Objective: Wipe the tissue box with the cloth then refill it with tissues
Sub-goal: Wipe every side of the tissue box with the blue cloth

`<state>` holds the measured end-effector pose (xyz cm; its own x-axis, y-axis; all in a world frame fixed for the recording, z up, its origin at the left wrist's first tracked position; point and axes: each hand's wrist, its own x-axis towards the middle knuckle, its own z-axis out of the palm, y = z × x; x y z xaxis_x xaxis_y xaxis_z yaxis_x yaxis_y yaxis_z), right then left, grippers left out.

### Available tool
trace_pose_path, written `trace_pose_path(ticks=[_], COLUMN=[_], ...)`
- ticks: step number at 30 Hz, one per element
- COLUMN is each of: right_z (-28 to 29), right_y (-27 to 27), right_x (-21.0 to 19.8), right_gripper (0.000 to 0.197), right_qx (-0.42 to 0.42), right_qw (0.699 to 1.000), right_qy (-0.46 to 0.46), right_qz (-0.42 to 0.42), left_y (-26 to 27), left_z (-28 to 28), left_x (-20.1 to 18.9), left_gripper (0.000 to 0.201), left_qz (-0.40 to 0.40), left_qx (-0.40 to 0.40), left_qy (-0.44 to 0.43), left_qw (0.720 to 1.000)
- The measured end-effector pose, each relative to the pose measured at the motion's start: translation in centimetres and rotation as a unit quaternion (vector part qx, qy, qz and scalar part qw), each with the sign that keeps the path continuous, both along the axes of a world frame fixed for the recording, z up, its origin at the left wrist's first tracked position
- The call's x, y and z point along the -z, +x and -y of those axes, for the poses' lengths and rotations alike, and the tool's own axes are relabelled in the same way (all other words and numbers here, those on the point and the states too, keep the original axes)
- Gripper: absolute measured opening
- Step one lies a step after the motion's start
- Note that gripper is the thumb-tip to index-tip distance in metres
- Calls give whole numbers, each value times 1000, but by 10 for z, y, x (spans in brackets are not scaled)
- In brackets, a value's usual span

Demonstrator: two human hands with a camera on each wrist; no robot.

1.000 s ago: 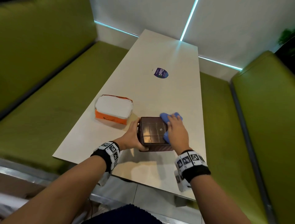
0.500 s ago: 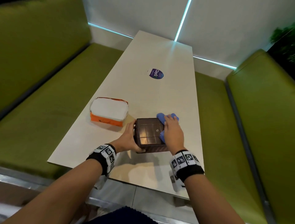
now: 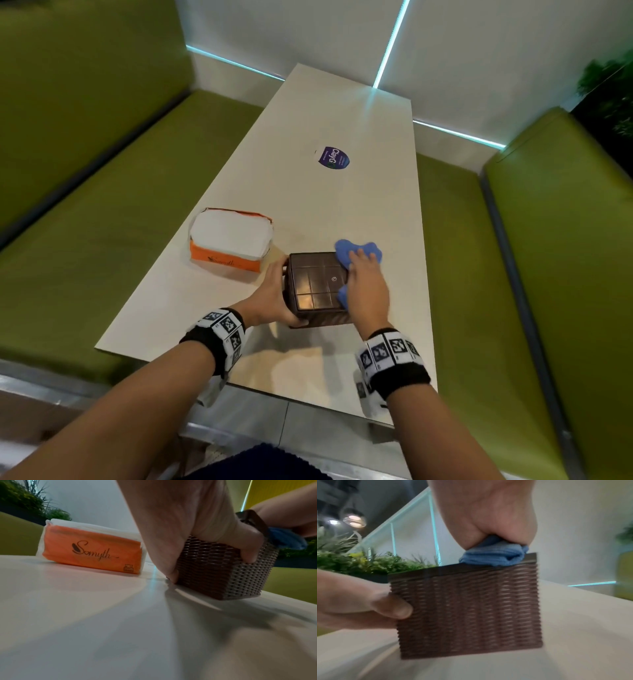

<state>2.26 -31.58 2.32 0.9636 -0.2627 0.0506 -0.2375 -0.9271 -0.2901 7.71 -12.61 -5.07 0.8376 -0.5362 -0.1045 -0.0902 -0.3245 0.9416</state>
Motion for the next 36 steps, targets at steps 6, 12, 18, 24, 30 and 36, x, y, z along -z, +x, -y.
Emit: trace_pose_path(ticks=[6,12,18,24,30,36], right_z=[-78,-42,29,85,76,63], right_y=[-33,3,-4,-28,-36,-41], right_x=[4,7,-8,-7,12,39], right_gripper=[67,68,29,23,25,45], right_qx=[-44,-107,71,249,147,67], right_qw=[998,994,990,848,966,978], right_qy=[8,5,109,462,200,167], right_qz=[33,20,57,71,76,-109], left_y=[4,4,3,15,20,21], left_z=[1,1,1,-17,-21,-20], left_x=[6,2,-1,1,2,-8], left_gripper=[146,143,145,142,150,152], left_qz=[13,36,1,-43,-70,-96], left_qx=[2,10,12,55,71,84], left_qy=[19,21,20,6,29,22], left_qw=[1000,999,1000,998,995,992])
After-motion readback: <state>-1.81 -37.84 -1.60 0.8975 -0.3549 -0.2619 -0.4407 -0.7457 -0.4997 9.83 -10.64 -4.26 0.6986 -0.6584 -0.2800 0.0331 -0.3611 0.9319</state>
